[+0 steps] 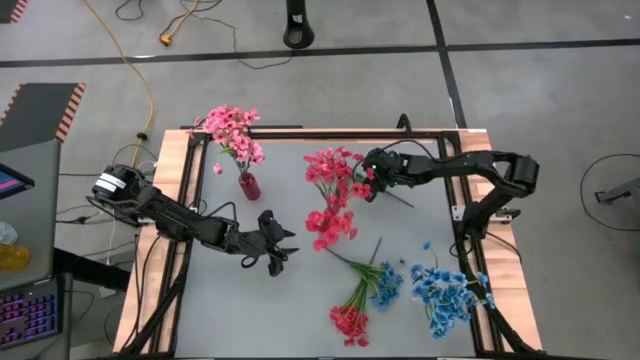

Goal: Sort flowers into vase by color
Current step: Put the pink flowers into the red vase

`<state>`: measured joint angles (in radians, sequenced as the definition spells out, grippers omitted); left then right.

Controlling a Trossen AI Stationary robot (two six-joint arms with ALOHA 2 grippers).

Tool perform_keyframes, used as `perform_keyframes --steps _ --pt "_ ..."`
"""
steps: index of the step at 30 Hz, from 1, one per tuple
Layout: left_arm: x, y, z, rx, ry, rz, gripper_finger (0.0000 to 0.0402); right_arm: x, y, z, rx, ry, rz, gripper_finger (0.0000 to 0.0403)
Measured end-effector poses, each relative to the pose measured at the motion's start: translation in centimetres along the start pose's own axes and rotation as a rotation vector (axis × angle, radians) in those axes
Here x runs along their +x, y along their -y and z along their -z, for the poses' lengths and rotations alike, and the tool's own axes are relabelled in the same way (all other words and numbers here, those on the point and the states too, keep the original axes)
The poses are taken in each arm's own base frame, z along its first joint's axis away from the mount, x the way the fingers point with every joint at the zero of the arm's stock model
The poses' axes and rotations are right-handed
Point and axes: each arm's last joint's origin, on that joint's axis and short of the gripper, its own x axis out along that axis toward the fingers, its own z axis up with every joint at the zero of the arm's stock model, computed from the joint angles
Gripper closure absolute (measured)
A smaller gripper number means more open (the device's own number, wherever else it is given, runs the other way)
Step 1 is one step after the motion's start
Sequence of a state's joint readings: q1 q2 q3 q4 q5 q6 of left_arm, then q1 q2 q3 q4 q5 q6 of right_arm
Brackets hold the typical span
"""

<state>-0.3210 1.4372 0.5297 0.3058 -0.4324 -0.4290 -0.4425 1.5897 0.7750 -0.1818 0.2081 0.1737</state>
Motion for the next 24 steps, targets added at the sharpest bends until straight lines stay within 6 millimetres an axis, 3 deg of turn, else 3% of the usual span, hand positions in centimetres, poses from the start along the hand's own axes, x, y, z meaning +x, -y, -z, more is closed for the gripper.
perform_keyframes --steps 11,24 --pt "0.0 -0.1 0.0 -0.001 0.01 -0.023 0.0193 2.1 0.2 0.8 0.016 -0.083 -0.061 0.0187" --pt "0.0 -0.1 0.0 -0.004 0.011 -0.024 0.0193 2.1 0.1 0.9 0.014 -0.098 -0.106 0.0335"
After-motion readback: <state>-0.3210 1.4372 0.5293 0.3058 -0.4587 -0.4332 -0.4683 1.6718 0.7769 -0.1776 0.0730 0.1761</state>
